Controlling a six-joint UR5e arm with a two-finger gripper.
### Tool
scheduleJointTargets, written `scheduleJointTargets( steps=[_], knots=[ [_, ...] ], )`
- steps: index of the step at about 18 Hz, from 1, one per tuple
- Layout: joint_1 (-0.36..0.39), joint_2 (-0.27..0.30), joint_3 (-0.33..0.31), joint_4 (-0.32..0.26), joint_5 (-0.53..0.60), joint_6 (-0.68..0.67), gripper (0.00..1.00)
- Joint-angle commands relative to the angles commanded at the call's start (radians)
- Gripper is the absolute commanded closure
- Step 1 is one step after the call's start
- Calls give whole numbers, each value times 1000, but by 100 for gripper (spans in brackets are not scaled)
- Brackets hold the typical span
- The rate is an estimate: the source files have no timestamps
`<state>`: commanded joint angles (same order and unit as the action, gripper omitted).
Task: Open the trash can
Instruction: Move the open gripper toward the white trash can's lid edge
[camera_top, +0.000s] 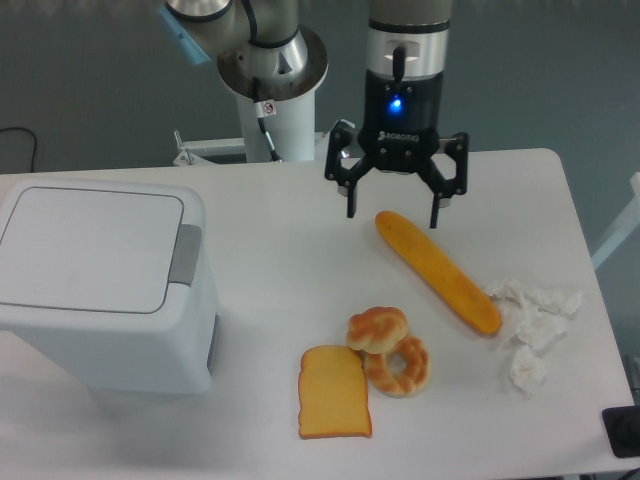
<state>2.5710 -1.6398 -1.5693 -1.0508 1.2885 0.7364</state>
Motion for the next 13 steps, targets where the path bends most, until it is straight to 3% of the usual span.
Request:
scheduleJointTargets(
  steps=[9,13],
  knots=[
    [-17,-2,14,2,-106,-236,0],
    [-67,-23,21,2,-150,-351,0]
  ],
)
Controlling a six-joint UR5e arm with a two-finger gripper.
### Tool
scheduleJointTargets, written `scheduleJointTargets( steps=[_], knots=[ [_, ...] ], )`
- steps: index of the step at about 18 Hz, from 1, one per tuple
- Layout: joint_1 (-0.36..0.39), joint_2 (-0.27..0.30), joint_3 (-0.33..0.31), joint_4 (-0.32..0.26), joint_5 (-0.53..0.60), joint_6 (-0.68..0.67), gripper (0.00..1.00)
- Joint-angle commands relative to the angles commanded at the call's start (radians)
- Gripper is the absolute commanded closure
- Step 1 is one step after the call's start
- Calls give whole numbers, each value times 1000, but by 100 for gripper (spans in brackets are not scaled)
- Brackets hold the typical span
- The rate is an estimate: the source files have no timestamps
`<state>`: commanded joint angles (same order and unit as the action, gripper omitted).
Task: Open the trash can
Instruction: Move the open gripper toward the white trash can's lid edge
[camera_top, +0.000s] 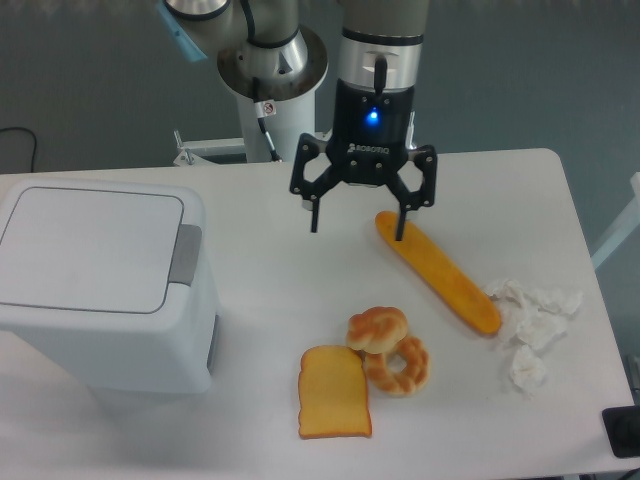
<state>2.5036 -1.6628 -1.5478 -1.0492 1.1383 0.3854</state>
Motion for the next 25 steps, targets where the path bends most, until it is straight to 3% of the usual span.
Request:
scheduleJointTargets(
  steps=[7,11,25],
  knots=[
    [-9,-9,11,-2,-57,-95,0],
    [-6,-14,2,-2,-72,-295,0],
    [-15,-2,-49,-6,-106,-304,0]
  ],
)
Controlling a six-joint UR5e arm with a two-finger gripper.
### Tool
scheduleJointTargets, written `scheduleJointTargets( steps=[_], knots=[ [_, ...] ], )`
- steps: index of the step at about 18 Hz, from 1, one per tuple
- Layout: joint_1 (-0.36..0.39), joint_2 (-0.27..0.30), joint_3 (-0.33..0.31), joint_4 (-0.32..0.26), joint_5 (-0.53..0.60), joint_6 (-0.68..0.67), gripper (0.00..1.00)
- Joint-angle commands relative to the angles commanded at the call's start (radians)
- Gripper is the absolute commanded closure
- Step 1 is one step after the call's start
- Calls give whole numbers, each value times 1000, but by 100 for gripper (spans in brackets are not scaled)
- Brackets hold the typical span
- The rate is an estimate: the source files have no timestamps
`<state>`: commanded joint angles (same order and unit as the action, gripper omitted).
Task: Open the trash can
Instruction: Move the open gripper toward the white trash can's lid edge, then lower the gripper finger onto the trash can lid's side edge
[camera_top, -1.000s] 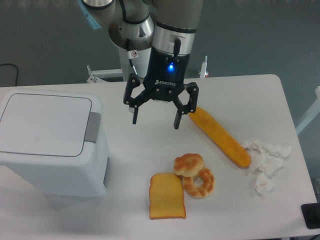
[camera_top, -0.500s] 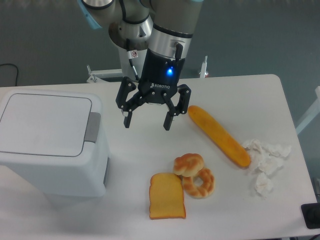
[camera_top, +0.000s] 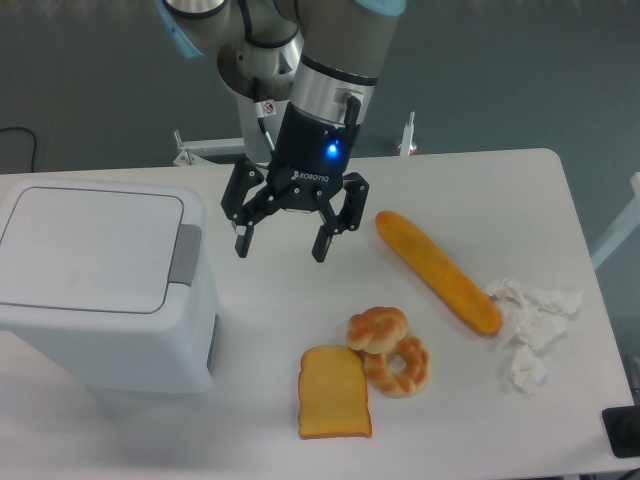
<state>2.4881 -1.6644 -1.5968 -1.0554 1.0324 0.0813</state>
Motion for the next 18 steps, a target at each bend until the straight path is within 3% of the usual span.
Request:
scheduleJointTargets(
  steps=[18],
  knots=[
    [-31,-8,-14,3,-31,6,0]
  ],
)
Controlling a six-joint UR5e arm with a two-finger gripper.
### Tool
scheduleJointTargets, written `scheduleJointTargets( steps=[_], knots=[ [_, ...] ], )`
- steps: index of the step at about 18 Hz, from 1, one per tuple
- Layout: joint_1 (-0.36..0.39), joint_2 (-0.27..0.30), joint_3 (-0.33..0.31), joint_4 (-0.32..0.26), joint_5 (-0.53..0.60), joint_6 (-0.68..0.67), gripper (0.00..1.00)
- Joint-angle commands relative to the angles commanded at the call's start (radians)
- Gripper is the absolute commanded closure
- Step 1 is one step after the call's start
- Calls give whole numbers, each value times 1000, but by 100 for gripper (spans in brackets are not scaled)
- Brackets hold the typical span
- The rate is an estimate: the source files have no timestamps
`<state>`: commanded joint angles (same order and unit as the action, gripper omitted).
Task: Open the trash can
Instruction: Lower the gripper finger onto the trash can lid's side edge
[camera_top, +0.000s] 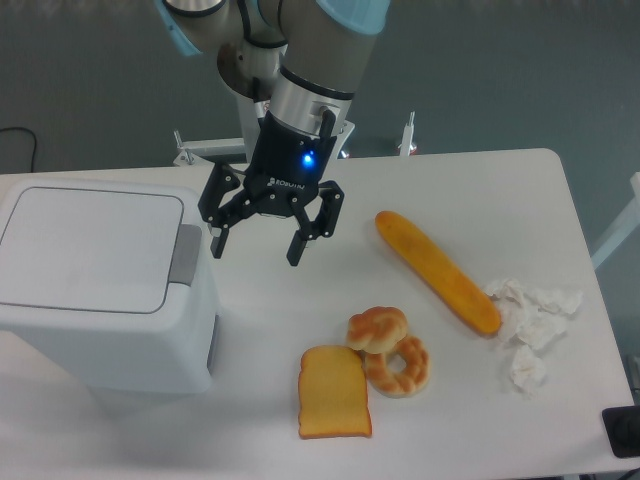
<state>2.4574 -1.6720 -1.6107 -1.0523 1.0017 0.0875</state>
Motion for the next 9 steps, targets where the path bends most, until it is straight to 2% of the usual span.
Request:
scheduleJointTargets(
  steps=[9],
  knots=[
    [-11,-11,0,2,0,2,0]
  ],
)
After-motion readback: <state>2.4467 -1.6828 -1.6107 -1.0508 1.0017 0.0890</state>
